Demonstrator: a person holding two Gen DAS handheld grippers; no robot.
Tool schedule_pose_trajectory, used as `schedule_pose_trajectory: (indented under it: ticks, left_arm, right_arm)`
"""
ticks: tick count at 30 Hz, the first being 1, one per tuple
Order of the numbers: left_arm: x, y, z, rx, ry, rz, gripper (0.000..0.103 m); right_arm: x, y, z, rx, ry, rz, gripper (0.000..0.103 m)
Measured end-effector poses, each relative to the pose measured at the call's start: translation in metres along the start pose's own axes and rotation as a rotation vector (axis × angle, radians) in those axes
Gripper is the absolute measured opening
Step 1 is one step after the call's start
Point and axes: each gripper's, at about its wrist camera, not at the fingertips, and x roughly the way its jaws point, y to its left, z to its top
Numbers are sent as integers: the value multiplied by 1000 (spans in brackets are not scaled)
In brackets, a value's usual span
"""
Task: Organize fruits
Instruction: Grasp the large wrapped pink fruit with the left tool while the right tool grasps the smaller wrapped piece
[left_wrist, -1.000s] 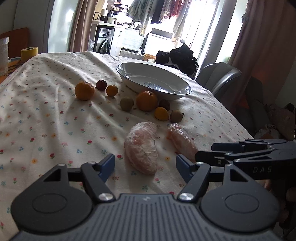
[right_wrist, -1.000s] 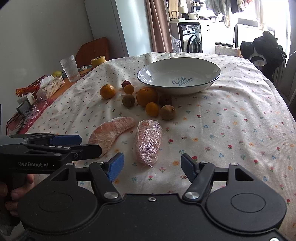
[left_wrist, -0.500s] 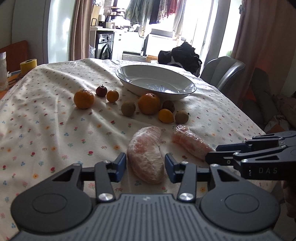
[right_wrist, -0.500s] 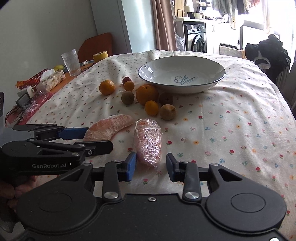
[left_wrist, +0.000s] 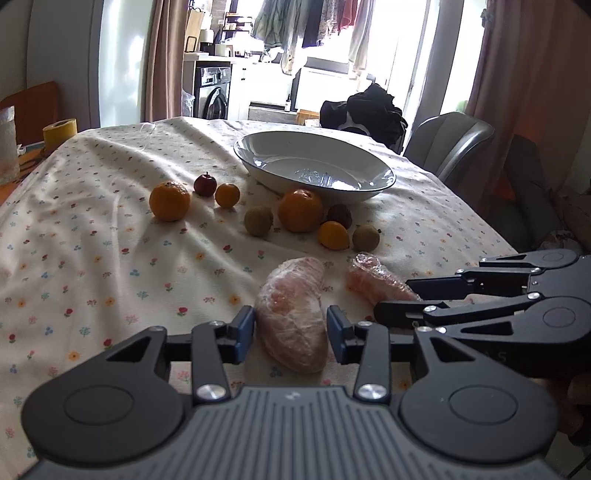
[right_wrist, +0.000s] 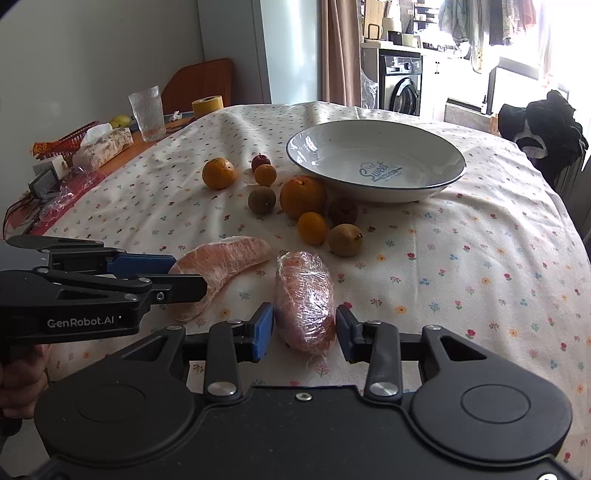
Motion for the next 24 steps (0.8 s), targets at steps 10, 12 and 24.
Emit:
schedule_pose_trajectory:
  ticks: [10,12,24]
  left_arm:
    - [16,-23,5,93,-9,108,48]
    - [17,-22,6,94,-6,118,41]
    - [2,-4,9,36,-22,55,39]
  right_arm:
    - [-1,-7,-4,-18,-16,9,34]
    - [-3,-8,-5,-21,-13,4,34]
    - [11,0,2,-38,-32,-1,45]
